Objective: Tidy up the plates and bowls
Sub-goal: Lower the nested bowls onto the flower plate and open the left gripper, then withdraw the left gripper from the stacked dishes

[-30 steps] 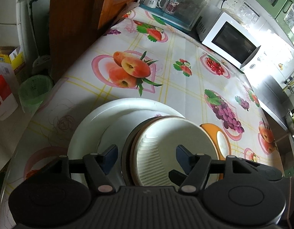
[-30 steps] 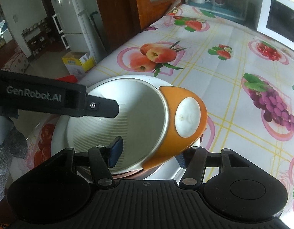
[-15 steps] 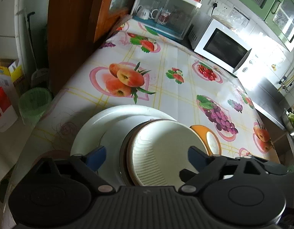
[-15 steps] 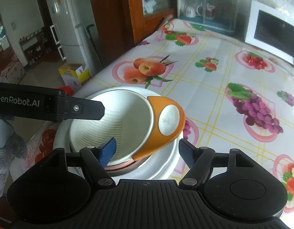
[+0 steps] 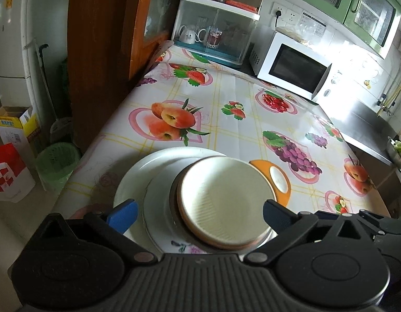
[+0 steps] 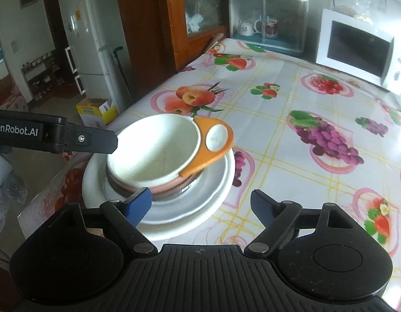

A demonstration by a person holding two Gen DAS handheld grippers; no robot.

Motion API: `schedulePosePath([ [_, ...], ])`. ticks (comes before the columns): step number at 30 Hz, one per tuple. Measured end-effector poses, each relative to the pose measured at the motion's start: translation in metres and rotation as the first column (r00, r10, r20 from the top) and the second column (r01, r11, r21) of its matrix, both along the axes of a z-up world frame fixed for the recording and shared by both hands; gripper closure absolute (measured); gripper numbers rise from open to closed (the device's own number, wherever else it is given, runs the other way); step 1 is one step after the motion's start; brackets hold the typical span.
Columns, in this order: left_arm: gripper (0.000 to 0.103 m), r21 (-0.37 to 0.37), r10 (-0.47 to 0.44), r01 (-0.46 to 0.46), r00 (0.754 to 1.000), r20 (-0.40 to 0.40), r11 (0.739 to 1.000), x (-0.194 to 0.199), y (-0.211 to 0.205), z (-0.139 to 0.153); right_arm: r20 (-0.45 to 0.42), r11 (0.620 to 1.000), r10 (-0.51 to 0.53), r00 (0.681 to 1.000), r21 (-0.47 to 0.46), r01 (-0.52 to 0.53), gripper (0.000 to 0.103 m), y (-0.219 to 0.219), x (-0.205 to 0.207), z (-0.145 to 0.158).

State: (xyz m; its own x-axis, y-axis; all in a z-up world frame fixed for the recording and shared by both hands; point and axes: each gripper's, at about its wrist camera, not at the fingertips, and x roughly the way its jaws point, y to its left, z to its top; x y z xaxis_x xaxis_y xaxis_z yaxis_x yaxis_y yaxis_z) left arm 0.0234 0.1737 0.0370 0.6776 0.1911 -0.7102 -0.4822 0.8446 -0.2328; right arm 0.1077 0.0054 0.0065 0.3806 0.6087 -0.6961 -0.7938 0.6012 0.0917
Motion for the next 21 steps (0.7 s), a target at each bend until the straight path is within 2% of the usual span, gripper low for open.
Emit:
schedulePosePath([
  [7, 0.000, 0.003, -0.007, 0.007, 1.000, -0.011, 1.000, -0.020, -0.008, -0.003, 0.033, 1.000, -0.021, 0.999, 0.009, 0.020, 0.012, -0.013, -0.017, 0.003],
  [14, 0.000, 0.036, -0.004, 0.005, 1.000, -0.020, 0.999, -0.041, -0.019, -0.001, 0.082, 0.999, -0.031, 0.996, -0.009, 0.032, 0.009, -0.021, -0.037, 0.003],
  [21, 0.000, 0.066, -0.025, 0.027, 0.999, -0.027, 0.997, -0.061, -0.028, -0.002, 0.069, 0.999, -0.044, 0.997, -0.011, 0.045, 0.007, -0.031, -0.052, 0.000],
])
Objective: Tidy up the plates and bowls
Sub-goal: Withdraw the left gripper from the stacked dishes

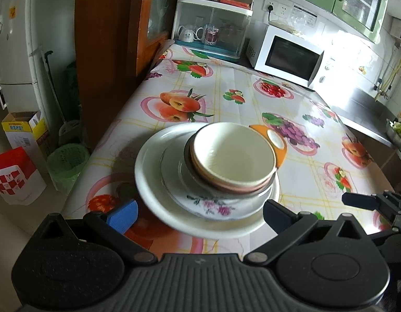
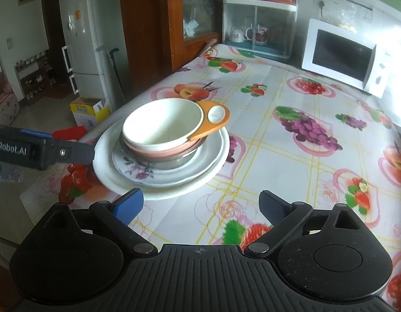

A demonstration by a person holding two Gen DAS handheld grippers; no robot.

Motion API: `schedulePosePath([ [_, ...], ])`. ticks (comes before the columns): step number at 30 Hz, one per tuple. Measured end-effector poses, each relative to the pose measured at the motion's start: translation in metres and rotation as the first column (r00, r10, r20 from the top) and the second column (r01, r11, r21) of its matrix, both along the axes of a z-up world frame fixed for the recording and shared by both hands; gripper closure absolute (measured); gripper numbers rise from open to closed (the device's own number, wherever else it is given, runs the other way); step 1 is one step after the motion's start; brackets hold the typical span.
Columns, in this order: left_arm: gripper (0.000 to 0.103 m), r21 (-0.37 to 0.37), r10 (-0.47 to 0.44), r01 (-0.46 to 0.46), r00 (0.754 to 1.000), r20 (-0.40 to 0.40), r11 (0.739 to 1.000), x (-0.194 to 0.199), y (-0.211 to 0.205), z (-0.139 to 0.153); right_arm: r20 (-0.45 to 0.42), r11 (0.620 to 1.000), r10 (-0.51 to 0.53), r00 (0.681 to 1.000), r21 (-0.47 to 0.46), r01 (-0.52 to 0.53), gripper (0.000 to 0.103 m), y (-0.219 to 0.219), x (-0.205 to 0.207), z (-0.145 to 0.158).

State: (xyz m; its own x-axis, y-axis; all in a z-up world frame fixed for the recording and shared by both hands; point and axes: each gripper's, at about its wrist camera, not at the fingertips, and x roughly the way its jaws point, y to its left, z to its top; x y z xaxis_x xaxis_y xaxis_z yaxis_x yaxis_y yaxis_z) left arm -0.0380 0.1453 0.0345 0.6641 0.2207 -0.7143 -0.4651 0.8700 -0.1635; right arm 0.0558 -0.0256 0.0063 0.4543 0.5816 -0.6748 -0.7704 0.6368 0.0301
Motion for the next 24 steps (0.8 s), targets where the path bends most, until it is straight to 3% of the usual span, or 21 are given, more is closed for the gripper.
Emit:
schedulePosePath([
  [24, 0.000, 0.066, -0.020, 0.024, 0.998, -0.065, 0.998, -0.044, -0.029, -0.017, -0.036, 0.999, -0.042, 0.998, 0.000, 0.042, 0.006, -0.020, -0.016, -0.003],
])
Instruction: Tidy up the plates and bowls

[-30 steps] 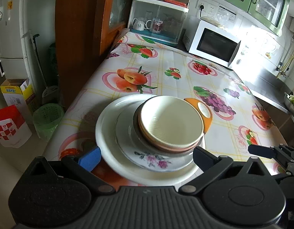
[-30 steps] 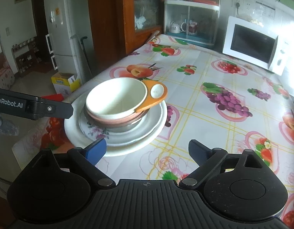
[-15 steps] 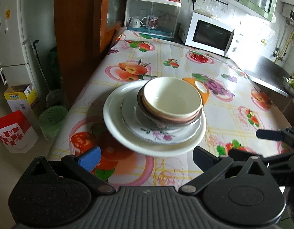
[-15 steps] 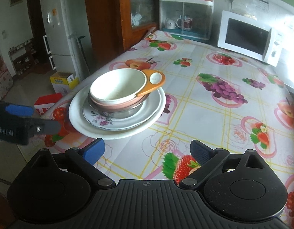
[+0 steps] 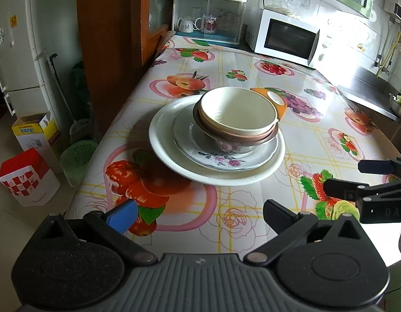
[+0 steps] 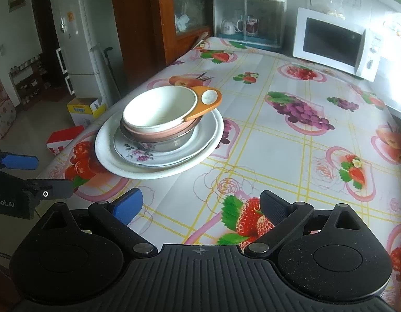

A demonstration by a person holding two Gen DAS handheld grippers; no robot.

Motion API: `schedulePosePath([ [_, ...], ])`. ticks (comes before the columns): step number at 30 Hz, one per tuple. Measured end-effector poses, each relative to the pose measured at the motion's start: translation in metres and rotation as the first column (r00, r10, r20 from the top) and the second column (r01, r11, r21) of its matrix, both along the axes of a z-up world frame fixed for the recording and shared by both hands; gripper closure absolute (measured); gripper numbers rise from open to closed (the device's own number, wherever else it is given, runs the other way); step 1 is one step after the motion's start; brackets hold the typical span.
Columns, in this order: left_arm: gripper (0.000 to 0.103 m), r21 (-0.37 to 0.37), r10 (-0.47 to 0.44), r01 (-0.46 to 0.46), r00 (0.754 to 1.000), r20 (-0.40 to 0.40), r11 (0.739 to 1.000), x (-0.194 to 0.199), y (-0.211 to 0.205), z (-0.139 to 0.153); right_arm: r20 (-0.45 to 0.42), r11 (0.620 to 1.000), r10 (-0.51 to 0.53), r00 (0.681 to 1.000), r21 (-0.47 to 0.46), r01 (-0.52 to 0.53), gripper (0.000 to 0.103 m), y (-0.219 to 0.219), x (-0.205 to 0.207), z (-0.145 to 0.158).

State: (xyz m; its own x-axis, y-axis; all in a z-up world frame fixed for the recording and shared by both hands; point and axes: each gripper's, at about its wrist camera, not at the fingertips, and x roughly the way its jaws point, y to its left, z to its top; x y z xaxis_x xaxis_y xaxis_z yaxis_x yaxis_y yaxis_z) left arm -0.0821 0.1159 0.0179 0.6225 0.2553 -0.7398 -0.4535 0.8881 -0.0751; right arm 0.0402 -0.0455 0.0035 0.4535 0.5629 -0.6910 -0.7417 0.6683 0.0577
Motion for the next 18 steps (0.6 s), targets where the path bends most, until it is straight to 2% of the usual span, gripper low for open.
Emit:
schedulePosePath([
  [18, 0.000, 0.002, -0.002, 0.002, 1.000, 0.003, 1.000, -0.0046, -0.0051, -0.0010, 0.004, 1.000, 0.004, 1.000, 0.003, -0.004, 0.005, 0.0001, -0.0040, 0.0019],
])
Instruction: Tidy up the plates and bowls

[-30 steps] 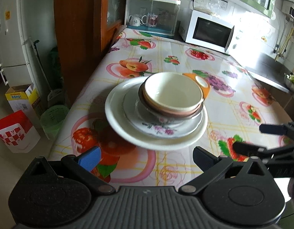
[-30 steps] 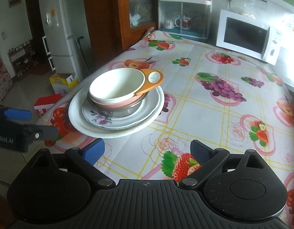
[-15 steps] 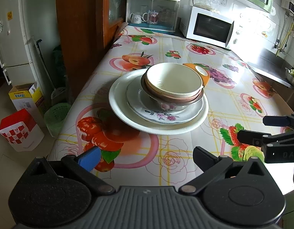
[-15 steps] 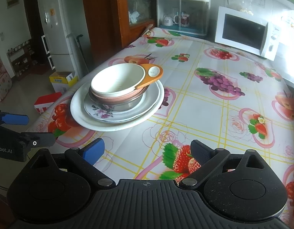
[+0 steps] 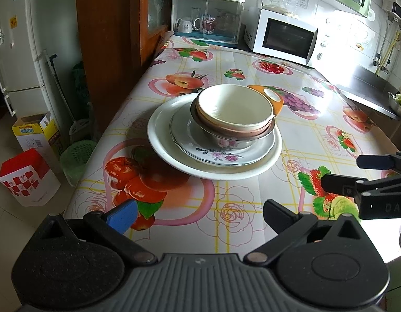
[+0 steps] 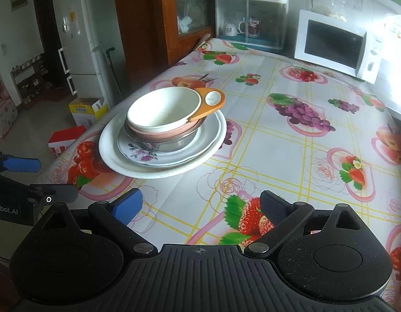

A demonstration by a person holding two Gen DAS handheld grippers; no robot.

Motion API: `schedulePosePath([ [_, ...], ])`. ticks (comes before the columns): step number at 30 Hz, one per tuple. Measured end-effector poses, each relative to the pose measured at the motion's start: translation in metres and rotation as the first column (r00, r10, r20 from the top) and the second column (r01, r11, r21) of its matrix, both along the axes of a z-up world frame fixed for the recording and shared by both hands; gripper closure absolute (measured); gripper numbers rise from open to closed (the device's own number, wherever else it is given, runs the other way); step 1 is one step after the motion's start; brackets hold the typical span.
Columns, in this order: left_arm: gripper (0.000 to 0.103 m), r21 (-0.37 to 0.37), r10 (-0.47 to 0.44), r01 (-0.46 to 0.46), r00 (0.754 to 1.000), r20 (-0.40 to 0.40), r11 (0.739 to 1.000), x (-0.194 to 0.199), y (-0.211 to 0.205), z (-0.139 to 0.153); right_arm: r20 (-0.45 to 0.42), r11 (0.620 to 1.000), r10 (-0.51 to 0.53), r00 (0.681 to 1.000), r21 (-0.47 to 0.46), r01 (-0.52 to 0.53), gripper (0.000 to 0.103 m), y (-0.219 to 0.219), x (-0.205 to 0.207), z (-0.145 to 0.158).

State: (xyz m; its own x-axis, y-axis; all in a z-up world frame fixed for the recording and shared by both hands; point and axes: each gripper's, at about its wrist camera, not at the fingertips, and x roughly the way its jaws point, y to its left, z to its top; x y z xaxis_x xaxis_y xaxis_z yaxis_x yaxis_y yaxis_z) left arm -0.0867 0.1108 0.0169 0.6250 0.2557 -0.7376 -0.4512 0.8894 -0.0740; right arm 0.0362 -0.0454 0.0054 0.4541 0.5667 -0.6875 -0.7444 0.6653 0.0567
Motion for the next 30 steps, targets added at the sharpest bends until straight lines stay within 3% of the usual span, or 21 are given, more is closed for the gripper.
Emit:
schedulePosePath([
  [30, 0.000, 0.005, 0.000, 0.000, 1.000, 0.006, 1.000, -0.0042, -0.0012, 0.0023, -0.002, 1.000, 0.005, 1.000, 0.004, -0.005, 0.005, 0.0026, -0.0039, 0.0009],
])
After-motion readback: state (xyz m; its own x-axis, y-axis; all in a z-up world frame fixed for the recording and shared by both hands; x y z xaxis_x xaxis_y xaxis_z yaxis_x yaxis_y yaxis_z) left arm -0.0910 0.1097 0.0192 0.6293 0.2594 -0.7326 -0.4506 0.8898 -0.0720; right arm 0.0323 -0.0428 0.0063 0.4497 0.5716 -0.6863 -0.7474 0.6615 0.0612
